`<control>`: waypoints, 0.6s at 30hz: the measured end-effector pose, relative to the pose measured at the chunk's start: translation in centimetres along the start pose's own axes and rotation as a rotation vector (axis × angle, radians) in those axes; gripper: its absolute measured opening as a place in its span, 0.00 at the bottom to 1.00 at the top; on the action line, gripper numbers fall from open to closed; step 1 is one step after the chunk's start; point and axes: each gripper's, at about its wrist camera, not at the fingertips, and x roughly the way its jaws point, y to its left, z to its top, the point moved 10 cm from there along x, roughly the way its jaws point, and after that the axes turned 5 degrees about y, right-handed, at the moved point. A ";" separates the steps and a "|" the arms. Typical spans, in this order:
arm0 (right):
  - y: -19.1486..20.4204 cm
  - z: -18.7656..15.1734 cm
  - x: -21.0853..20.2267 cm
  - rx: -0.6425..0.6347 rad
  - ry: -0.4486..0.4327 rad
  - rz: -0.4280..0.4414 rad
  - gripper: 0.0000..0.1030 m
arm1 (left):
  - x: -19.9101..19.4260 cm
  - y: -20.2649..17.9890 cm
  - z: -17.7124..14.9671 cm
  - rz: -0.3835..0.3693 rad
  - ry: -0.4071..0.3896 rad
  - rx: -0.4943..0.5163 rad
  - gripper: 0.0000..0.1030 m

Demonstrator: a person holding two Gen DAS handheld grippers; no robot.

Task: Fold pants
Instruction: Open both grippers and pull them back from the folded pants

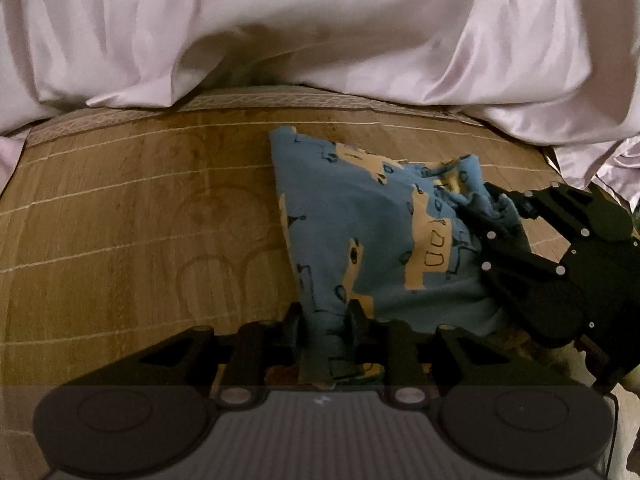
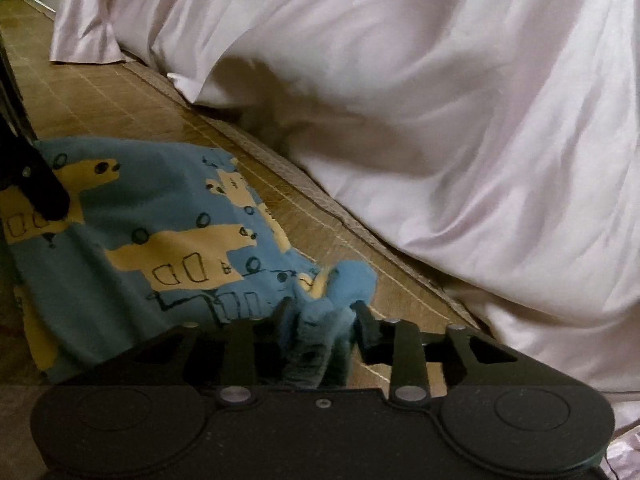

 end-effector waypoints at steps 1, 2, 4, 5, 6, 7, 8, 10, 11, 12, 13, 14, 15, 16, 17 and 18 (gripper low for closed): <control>-0.2 -0.1 -0.1 0.003 0.000 -0.013 0.51 | 0.0 0.1 0.1 0.004 0.001 0.000 0.36; -0.7 -0.1 -0.2 0.013 -0.001 -0.034 0.65 | -0.1 0.2 0.1 0.012 0.000 0.002 0.38; -1.8 -0.2 -0.4 0.046 -0.001 -0.075 0.84 | -0.4 0.7 0.1 0.029 -0.002 0.002 0.50; -2.5 -0.3 -0.7 0.070 0.001 -0.092 0.91 | -0.5 0.9 0.0 0.036 0.000 0.000 0.53; -3.1 -0.5 -0.9 0.089 0.005 -0.101 0.93 | -0.7 1.1 -0.1 0.037 0.000 0.000 0.56; -3.8 -0.6 -1.3 0.113 0.012 -0.116 0.95 | -0.8 1.2 -0.2 0.038 0.001 0.000 0.60; -4.3 -0.7 -1.8 0.130 0.016 -0.125 0.95 | -1.1 1.3 -0.2 0.040 -0.001 -0.001 0.62; -5.3 -0.8 -3.2 0.171 0.015 -0.139 0.98 | -2.2 1.5 -0.3 0.043 -0.028 -0.007 0.73; -5.7 -0.8 -4.1 0.194 0.013 -0.142 0.99 | -3.1 1.5 -0.4 0.049 -0.055 -0.013 0.78; -6.0 -0.7 -5.1 0.220 0.006 -0.144 0.99 | -3.8 1.5 -0.4 0.056 -0.079 -0.020 0.87; -6.2 -0.6 -6.2 0.246 -0.005 -0.140 0.99 | -4.9 1.4 -0.5 0.062 -0.111 -0.028 0.92; -6.3 -0.4 -7.5 0.274 -0.018 -0.131 0.99 | -5.9 1.2 -0.6 0.067 -0.147 -0.040 0.93; -6.4 -0.2 -8.7 0.298 -0.029 -0.125 0.99 | -7.0 0.8 -0.7 0.067 -0.183 -0.043 0.94; -6.5 -0.1 -10.0 0.327 -0.040 -0.121 0.99 | -8.0 0.5 -0.8 0.065 -0.212 -0.043 0.96; -6.6 0.0 -11.4 0.359 -0.053 -0.116 0.99 | -9.1 0.0 -0.9 0.068 -0.243 -0.043 0.98; -6.6 0.2 -12.6 0.384 -0.065 -0.108 0.99 | -9.9 -0.3 -1.0 0.072 -0.265 -0.046 0.99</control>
